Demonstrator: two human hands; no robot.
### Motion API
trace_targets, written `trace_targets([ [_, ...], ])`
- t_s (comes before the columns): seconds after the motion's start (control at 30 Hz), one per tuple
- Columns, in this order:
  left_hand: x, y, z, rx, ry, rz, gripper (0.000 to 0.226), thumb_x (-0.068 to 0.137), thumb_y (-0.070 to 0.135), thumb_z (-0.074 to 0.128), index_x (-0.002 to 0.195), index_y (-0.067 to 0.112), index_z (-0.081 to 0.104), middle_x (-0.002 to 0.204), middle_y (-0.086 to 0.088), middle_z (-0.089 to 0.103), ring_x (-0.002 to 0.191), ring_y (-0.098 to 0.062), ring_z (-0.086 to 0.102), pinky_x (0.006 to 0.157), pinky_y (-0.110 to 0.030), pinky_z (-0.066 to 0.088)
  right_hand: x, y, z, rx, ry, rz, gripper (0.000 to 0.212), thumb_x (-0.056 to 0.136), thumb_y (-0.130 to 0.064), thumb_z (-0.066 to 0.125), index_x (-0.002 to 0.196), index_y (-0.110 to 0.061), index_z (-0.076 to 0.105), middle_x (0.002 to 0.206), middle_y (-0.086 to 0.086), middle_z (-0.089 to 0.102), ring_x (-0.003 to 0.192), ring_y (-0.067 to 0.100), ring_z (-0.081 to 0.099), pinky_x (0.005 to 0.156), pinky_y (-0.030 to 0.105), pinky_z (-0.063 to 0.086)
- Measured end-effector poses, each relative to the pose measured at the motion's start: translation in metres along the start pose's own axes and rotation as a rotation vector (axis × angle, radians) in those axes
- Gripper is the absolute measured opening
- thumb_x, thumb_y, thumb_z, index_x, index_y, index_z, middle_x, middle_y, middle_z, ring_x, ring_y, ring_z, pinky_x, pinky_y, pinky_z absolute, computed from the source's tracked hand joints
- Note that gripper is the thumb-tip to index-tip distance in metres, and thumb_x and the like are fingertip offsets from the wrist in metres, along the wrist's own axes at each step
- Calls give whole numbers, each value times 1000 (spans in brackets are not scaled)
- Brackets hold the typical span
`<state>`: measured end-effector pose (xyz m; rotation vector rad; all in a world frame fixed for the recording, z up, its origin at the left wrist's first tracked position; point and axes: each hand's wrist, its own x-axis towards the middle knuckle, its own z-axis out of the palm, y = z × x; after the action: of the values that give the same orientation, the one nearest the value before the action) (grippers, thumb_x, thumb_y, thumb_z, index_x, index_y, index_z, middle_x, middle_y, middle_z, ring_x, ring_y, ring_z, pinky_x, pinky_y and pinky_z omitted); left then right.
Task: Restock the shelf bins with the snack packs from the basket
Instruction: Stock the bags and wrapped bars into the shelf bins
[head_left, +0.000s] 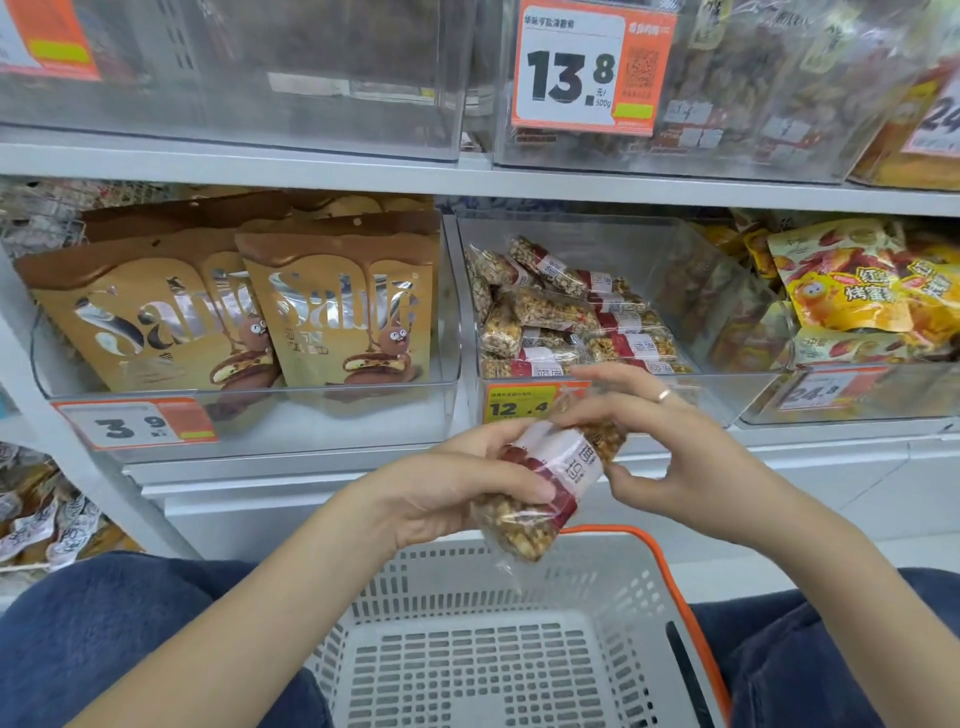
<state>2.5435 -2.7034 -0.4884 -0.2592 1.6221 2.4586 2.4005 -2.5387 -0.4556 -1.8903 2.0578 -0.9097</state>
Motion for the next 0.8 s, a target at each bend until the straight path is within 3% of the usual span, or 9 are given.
trace_targets([
  [0.1,-3,1,-1,29,-8,33,68,54,10,68,121,13,56,109,-15,65,95,-30,66,74,-31,55,4,1,-1,-38,-75,-67,55,79,-12,73,123,-37,55,147,-22,33,141,3,26,109,27,32],
  [0.17,-7,2,-1,12,-101,10,63,58,9,65,120,10,56,106,-16,66,88,-27,68,68,-27,57,6,2,2,101,-140,-82,55,79,-18,77,127,-34,53,147,-21,36,141,6,27,109,25,31],
  [0.3,-6,2,-8,-189,-210,-72,64,66,24,78,123,4,59,118,-23,60,105,-37,62,72,-38,59,2,6,7,483,-55,15,47,73,-34,79,116,-30,61,118,-7,61,113,16,57,93,29,48],
  [0.4,-6,8,-15,-371,-126,-61,72,65,43,80,124,7,61,129,-23,56,114,-42,56,89,-56,49,-4,15,8,580,75,137,47,65,-44,81,108,-35,65,111,-11,63,106,13,61,84,26,53],
  [0.47,-4,9,-17,-331,-64,13,76,61,39,85,126,11,58,131,-20,55,115,-41,56,90,-59,48,-7,19,11,574,140,183,42,68,-33,80,107,-35,65,110,-14,63,106,11,62,83,25,53],
  [0.57,-1,11,-10,-270,112,33,51,60,20,85,107,11,66,111,-20,65,93,-35,67,78,-53,56,-9,21,17,692,221,226,45,69,-16,76,111,-30,66,115,-10,65,108,14,62,83,26,54],
  [0.63,1,11,-7,-351,232,-5,32,67,12,71,98,7,65,96,-20,68,79,-33,69,69,-47,58,-13,26,21,786,207,206,50,71,-26,80,118,-27,63,124,0,62,113,22,60,89,35,53],
  [0.73,2,11,-7,-406,318,-9,26,67,11,61,92,5,63,84,-17,69,68,-30,68,60,-41,59,-18,31,19,798,145,214,56,67,-37,84,117,-29,61,128,4,57,121,26,54,98,41,48],
  [0.8,3,12,-6,-406,329,-20,25,66,11,61,90,5,63,80,-15,68,66,-28,67,57,-37,59,-19,32,17,773,146,228,55,64,-40,85,114,-29,64,124,3,59,117,26,58,92,38,51],
])
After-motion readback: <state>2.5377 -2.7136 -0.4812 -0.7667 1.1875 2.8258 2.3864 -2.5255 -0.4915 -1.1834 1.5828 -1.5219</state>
